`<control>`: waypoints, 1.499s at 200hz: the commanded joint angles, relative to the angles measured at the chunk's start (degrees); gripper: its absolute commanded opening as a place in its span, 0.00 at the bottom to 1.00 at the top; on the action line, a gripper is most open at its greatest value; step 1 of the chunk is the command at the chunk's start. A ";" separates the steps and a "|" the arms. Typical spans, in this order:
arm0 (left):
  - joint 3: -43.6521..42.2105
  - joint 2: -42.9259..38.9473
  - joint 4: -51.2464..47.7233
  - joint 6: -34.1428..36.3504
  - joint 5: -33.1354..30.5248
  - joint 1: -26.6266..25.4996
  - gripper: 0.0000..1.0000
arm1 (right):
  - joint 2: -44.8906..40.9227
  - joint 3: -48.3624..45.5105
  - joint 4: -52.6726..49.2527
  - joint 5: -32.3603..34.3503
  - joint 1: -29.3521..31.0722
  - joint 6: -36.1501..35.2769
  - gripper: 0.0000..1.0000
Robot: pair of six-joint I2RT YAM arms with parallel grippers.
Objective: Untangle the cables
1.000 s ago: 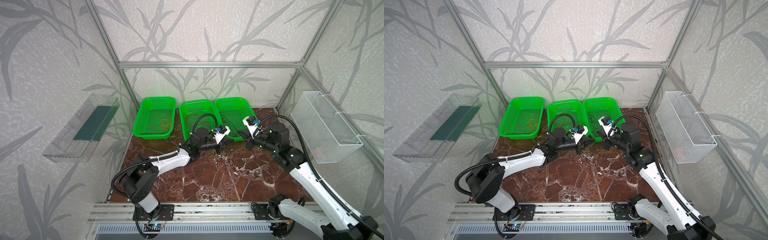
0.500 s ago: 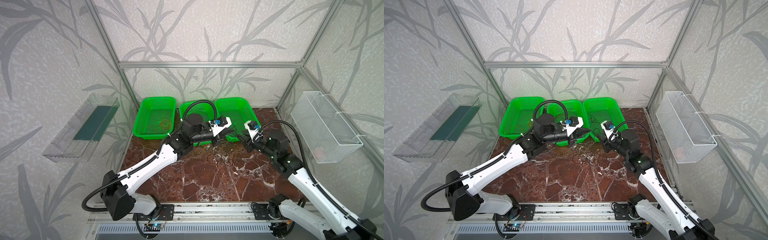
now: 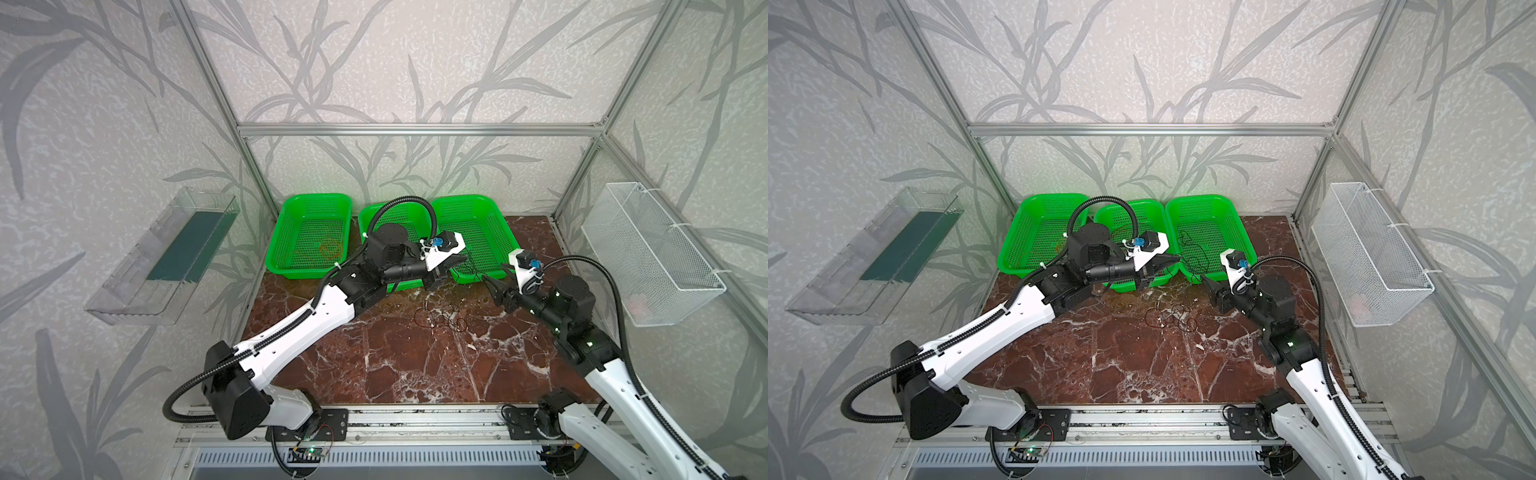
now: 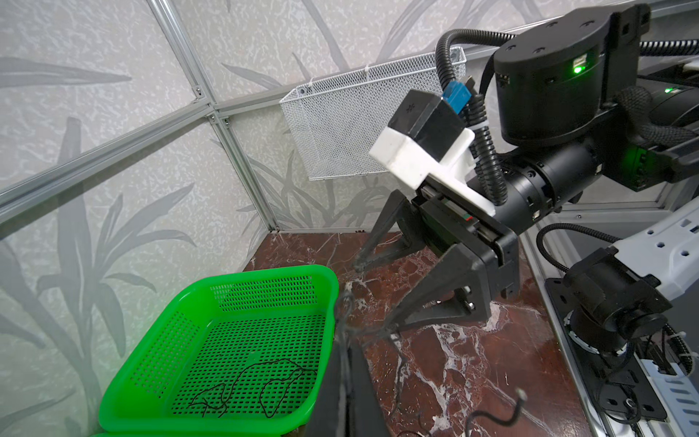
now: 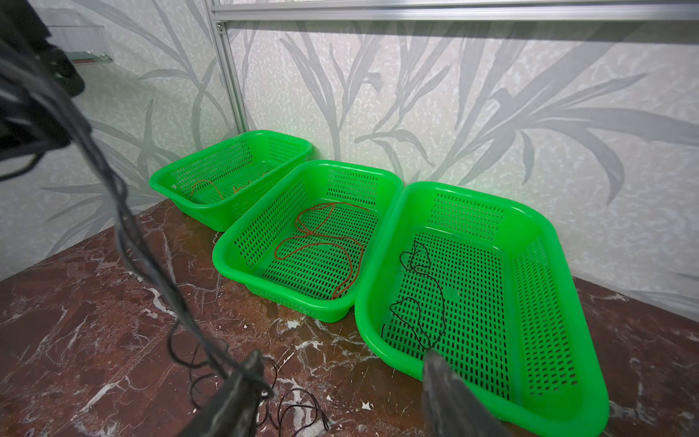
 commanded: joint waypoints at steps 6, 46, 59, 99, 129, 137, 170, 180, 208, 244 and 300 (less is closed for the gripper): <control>3.04 -0.82 0.36 1.39 -0.58 -0.10 0.00 | -1.20 -2.02 0.46 -2.61 -0.40 2.51 0.67; 3.76 -0.86 -0.56 2.78 -2.47 -0.01 0.00 | -2.75 -3.39 0.64 -0.63 -0.62 2.42 0.73; 4.01 -0.87 -1.04 3.27 -2.96 0.11 0.00 | -2.94 -2.83 -1.14 1.42 -0.92 1.07 0.77; 4.38 -0.78 -1.93 3.48 -3.86 1.36 0.00 | -6.31 -4.37 2.53 -4.74 -5.40 1.73 0.81; 4.52 0.37 -2.19 3.17 -3.36 1.56 0.00 | -6.12 -4.85 9.94 -19.65 -6.31 3.87 0.80; 4.47 0.65 -1.66 2.65 -3.06 1.53 0.00 | -5.41 -4.34 10.48 -20.27 -6.31 4.95 0.80; 5.46 1.24 -1.12 2.47 -4.21 1.55 0.00 | -6.14 -4.24 13.39 -19.42 -6.31 5.71 0.80; 6.13 1.46 -1.32 2.65 -4.84 1.64 0.00 | -6.96 -4.70 13.66 -18.41 -6.35 5.68 0.80; 8.27 1.84 -0.76 1.82 -3.65 1.64 0.00 | -6.80 -5.25 10.64 -18.95 -6.40 4.46 0.79; 10.83 2.21 -0.02 0.20 -1.31 1.41 0.00 | -5.94 -9.12 11.82 -18.22 -6.32 6.29 0.75; 16.06 3.36 -1.66 0.63 0.50 0.99 0.00 | -1.30 -11.51 13.61 -17.49 -6.31 6.03 0.71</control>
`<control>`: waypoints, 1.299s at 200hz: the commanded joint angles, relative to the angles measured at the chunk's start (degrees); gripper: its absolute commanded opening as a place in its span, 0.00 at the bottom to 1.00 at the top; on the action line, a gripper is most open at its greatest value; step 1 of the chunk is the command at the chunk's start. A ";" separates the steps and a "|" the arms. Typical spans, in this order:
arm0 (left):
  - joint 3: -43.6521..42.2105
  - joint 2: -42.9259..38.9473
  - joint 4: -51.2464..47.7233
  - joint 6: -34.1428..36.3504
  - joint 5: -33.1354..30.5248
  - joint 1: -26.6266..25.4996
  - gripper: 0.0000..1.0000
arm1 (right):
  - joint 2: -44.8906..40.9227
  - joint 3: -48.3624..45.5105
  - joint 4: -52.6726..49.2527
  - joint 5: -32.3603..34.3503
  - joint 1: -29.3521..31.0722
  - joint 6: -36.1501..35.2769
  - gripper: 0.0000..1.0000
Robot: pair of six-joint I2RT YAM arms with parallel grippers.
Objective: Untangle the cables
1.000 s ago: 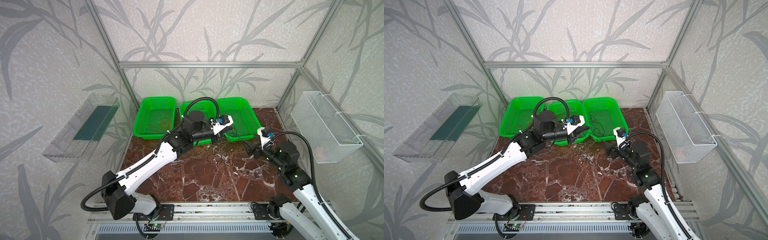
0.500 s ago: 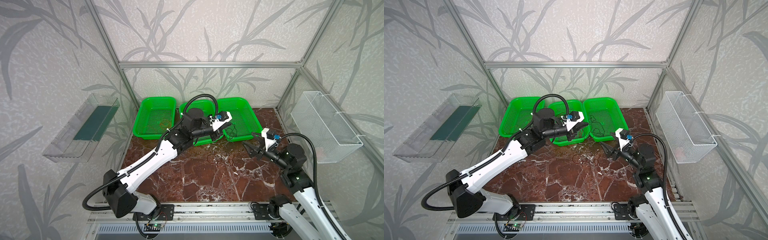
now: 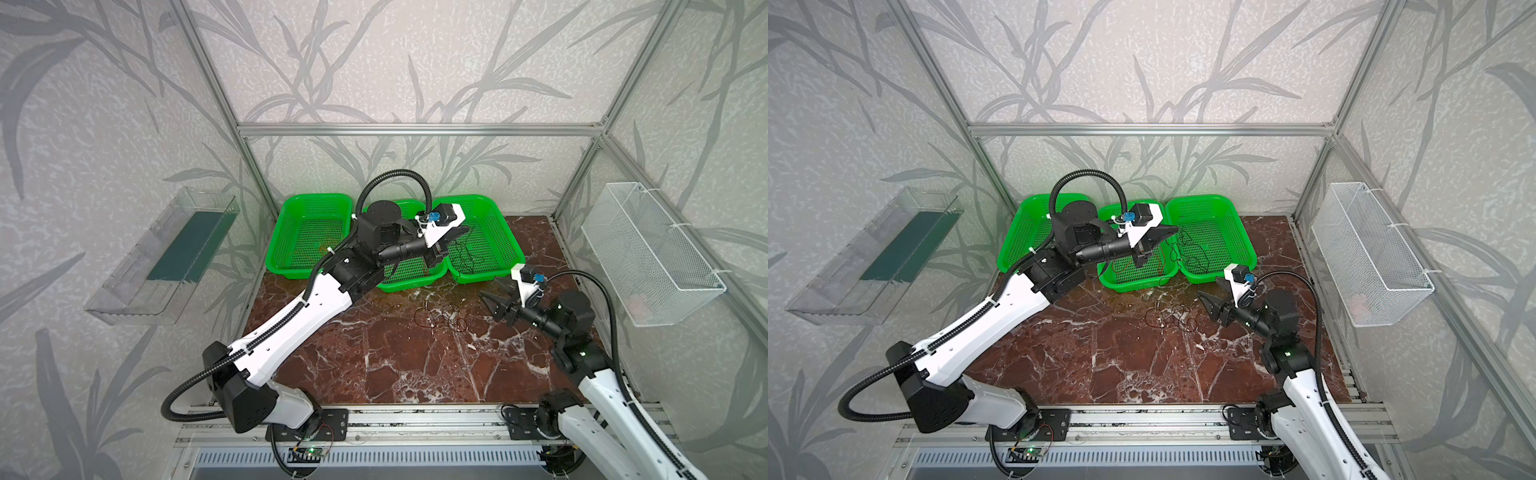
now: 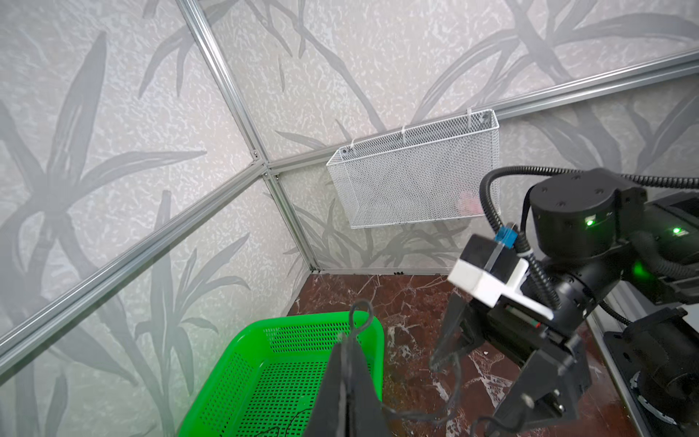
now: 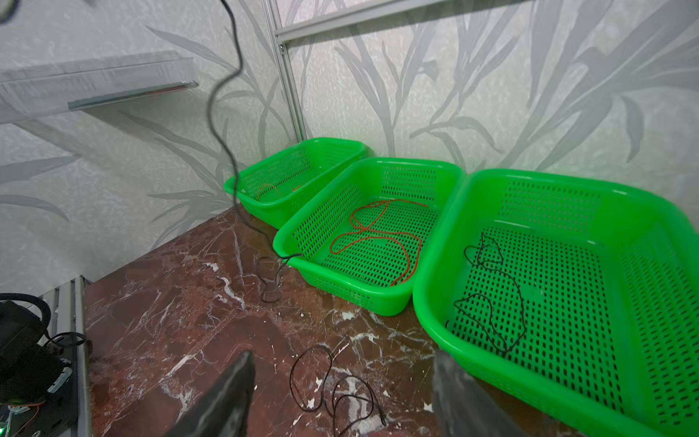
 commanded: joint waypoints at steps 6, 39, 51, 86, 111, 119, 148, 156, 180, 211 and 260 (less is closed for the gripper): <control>3.26 0.73 -0.26 0.27 2.34 -0.56 0.00 | 1.33 -0.22 3.18 -0.37 -0.14 0.20 0.71; 4.87 1.30 -0.09 0.09 2.49 -2.04 0.00 | 2.79 -0.49 6.87 -5.37 0.50 2.98 0.71; 5.20 1.43 0.05 0.52 2.03 -2.71 0.00 | 3.25 -0.23 6.92 -6.56 1.18 3.22 0.70; 6.01 1.77 0.00 1.84 0.20 -3.98 0.00 | 1.98 -0.16 5.65 -6.26 3.17 2.43 0.69; 6.23 1.58 -0.29 2.71 -0.67 -4.52 0.00 | -0.10 -0.73 5.73 -6.30 3.50 3.08 0.69; 6.26 1.56 -0.37 3.04 -1.11 -4.65 0.00 | -0.38 -0.75 5.73 -6.96 3.92 3.31 0.69; 6.27 1.53 -0.08 3.38 -2.14 -5.31 0.00 | 0.46 0.22 3.21 -6.26 8.03 2.19 0.68; 6.32 1.65 0.14 3.35 -2.36 -5.57 0.00 | 1.00 0.22 2.78 -5.12 9.37 1.77 0.68; 6.63 1.69 0.23 3.61 -3.08 -6.41 0.00 | 2.61 -0.28 3.98 -1.47 11.53 1.85 0.65; 6.03 1.05 0.42 3.76 -3.60 -7.74 0.00 | 3.61 -0.29 8.66 4.83 11.61 3.28 0.35; 5.72 -0.03 0.02 4.79 -5.63 -8.05 0.00 | 3.92 0.66 8.69 6.05 11.63 3.20 0.05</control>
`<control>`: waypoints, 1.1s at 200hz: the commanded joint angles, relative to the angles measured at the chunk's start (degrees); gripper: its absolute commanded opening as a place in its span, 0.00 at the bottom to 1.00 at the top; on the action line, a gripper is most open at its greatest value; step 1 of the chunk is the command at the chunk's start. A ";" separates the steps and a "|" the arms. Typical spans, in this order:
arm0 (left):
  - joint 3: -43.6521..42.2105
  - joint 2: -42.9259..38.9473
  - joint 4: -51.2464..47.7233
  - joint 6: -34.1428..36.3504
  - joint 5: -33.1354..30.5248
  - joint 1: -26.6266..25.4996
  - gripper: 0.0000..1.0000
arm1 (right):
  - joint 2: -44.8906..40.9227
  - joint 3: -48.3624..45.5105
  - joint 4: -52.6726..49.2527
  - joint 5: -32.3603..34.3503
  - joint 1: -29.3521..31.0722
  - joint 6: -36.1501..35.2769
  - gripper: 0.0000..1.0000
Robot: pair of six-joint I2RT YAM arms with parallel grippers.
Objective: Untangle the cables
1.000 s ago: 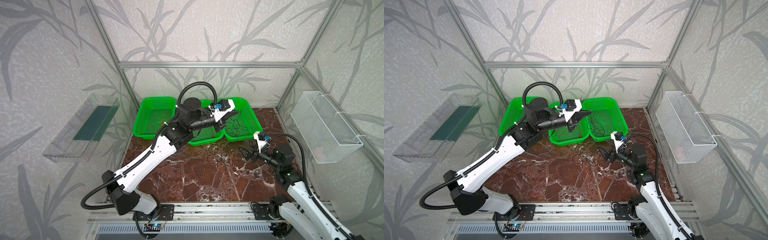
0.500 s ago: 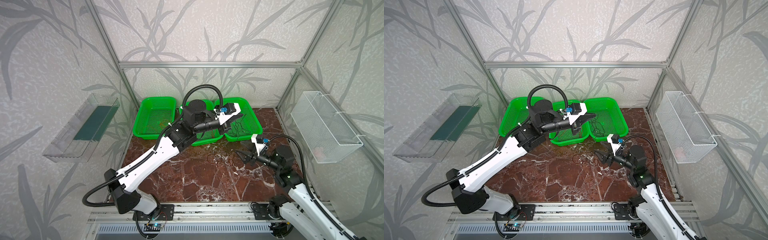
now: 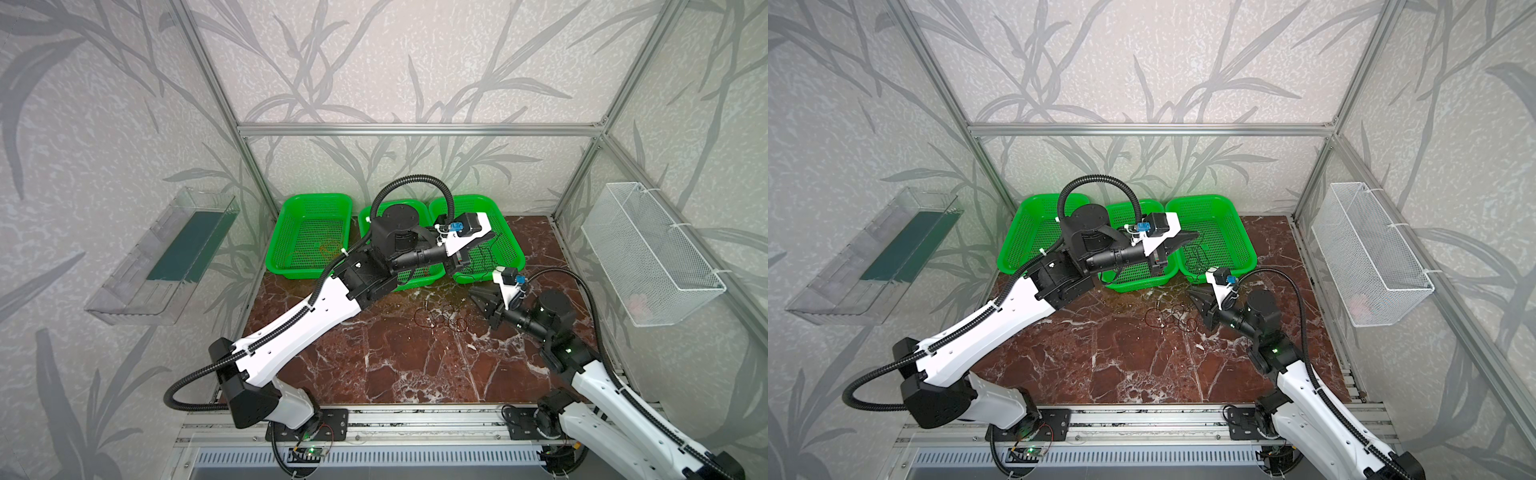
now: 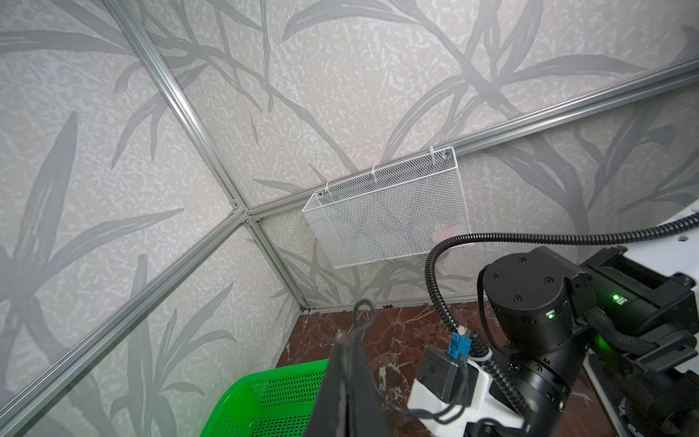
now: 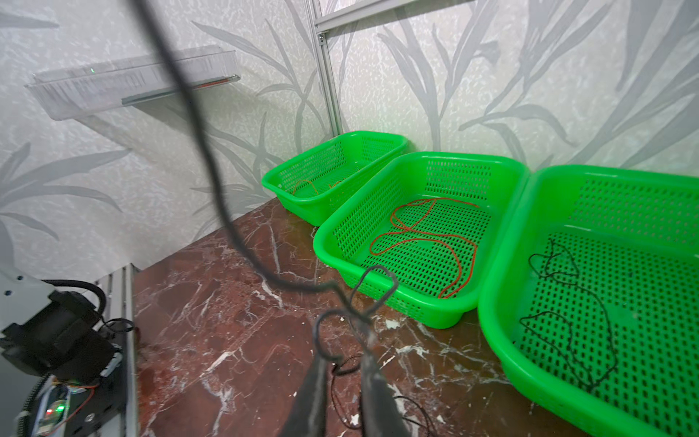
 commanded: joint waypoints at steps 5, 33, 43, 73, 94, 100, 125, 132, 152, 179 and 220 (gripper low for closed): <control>1.32 -1.47 0.00 2.23 -1.68 -0.24 0.00 | -0.12 0.91 2.05 1.45 0.22 0.03 0.02; 4.62 -0.11 -3.11 4.46 -3.97 0.99 0.00 | -2.21 -0.86 2.43 3.92 0.15 1.01 0.00; 6.08 0.65 -3.34 3.63 -3.86 2.67 0.00 | -3.25 -1.48 2.24 5.09 0.13 1.29 0.00; 10.65 3.59 -2.70 0.42 -2.49 8.54 0.00 | -4.77 -3.20 1.82 6.49 -1.52 3.77 0.00; 13.37 6.67 -0.09 -4.31 -1.54 14.11 0.00 | -6.16 -5.57 4.05 8.39 -3.13 7.53 0.00; 14.20 7.88 0.25 -5.38 -1.74 15.84 0.00 | -6.68 -6.22 4.69 8.93 -3.68 8.52 0.00; 17.31 12.76 1.45 -10.78 -1.67 22.37 0.00 | -9.19 -8.14 5.23 11.20 -6.16 11.79 0.00; 17.86 13.67 1.21 -11.02 -2.20 23.55 0.00 | -10.02 -8.40 4.88 11.87 -7.07 12.42 0.00; 17.55 15.21 1.99 -13.25 -2.75 26.51 0.00 | -12.95 -10.26 5.57 14.07 -10.01 15.75 0.00; 15.75 15.73 2.83 -15.43 -4.06 30.13 0.00 | -16.24 -13.90 8.19 16.01 -15.87 22.19 0.00; 15.36 17.72 2.26 -15.99 -4.78 32.93 0.00 | -14.89 -13.93 7.47 13.32 -20.59 22.96 0.00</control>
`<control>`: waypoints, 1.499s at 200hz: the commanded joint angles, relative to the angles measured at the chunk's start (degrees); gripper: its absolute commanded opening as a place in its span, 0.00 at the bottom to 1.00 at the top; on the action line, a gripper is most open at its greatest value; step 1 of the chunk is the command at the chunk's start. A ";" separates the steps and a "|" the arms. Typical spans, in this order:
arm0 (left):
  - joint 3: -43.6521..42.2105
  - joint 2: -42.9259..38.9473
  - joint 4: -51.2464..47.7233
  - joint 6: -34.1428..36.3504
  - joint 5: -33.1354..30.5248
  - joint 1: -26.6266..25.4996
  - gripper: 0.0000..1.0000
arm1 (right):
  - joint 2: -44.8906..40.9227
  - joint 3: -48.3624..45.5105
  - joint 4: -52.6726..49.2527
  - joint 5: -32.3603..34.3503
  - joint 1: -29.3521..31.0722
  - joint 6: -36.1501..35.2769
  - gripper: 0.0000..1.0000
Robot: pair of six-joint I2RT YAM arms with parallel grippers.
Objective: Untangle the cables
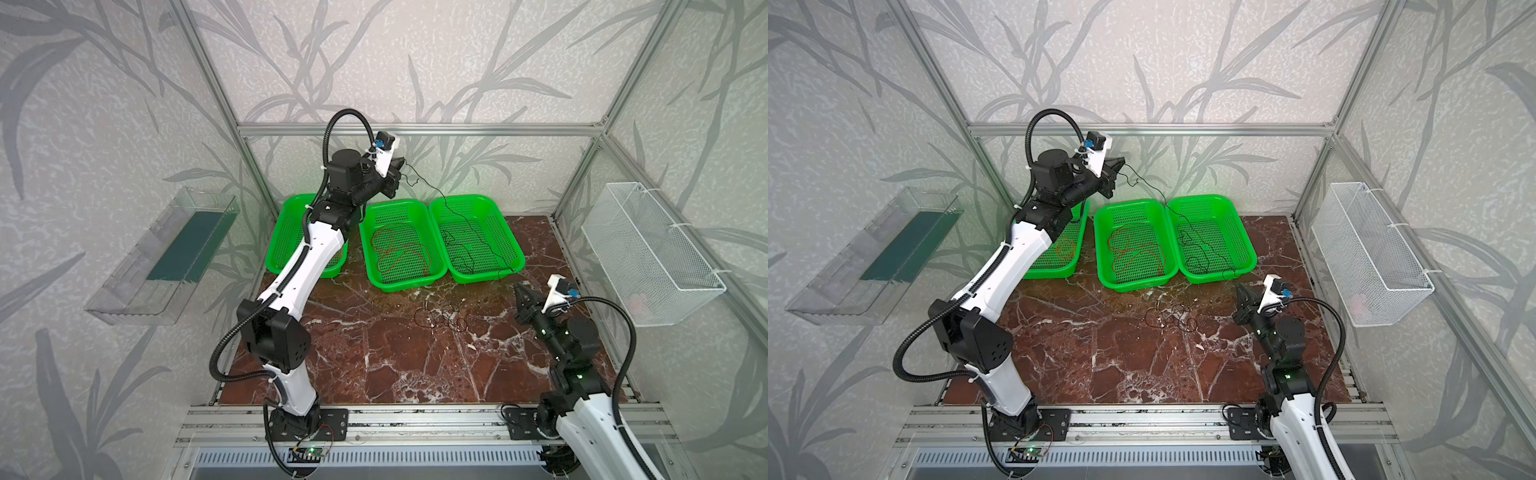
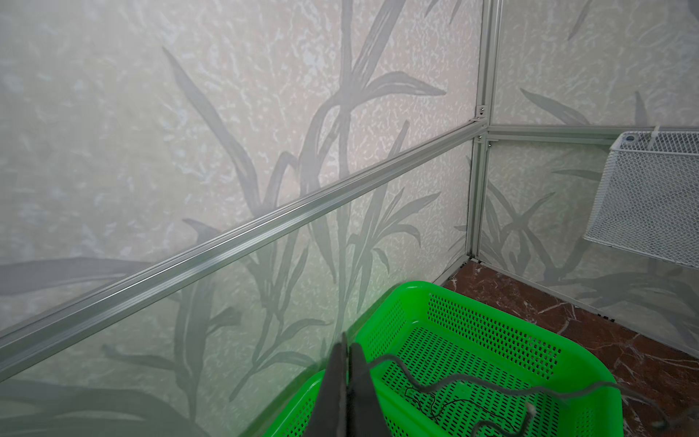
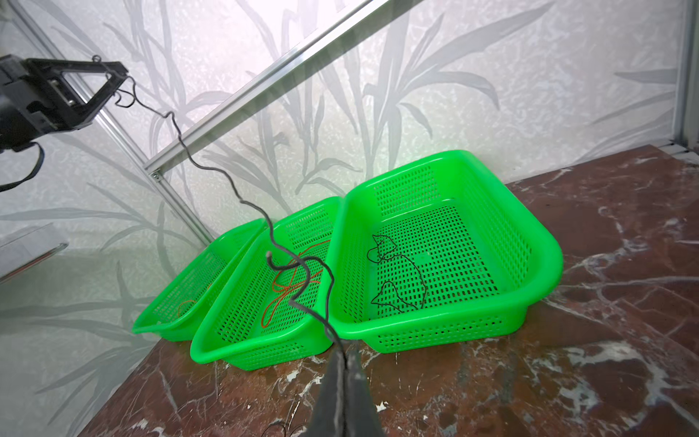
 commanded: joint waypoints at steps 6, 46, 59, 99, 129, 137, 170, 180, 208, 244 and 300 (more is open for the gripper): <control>0.19 0.82 1.86 -2.31 -1.13 2.00 0.00 | 0.85 -0.34 2.97 -1.55 -2.84 3.17 0.00; 3.53 3.61 0.88 -1.71 -0.44 4.81 0.00 | 4.20 5.55 -10.70 -2.49 -5.10 -6.48 0.00; 5.10 4.12 0.74 -1.59 0.71 4.68 0.00 | 6.39 8.74 -16.13 -1.04 -5.10 -12.07 0.00; 9.54 7.24 1.22 -2.34 3.19 3.04 0.00 | 15.87 18.28 -25.03 8.14 -5.10 -23.43 0.00; 12.91 9.69 1.30 -2.38 2.79 2.61 0.00 | 24.49 25.53 -31.11 15.61 -4.97 -31.48 0.00; 14.13 10.04 1.30 -2.34 2.73 2.61 0.00 | 26.03 25.94 -30.43 17.74 -5.01 -33.15 0.00; 18.61 12.01 2.28 -4.02 4.48 2.31 0.00 | 32.77 27.93 -25.99 19.91 -4.05 -35.95 0.00; 19.06 12.76 2.49 -4.35 5.35 1.64 0.00 | 35.27 28.82 -23.61 19.82 -2.88 -36.35 0.00; 19.73 16.01 2.45 -4.15 6.05 -1.07 0.00 | 43.67 35.06 -21.62 20.06 -0.63 -36.74 0.00; 21.09 22.99 4.24 -5.41 5.12 -4.68 0.00 | 52.19 42.40 -20.77 18.51 -0.18 -36.45 0.00; 26.23 35.26 7.88 -8.66 2.14 -9.25 0.00 | 62.89 50.14 -20.02 15.88 -0.19 -36.99 0.00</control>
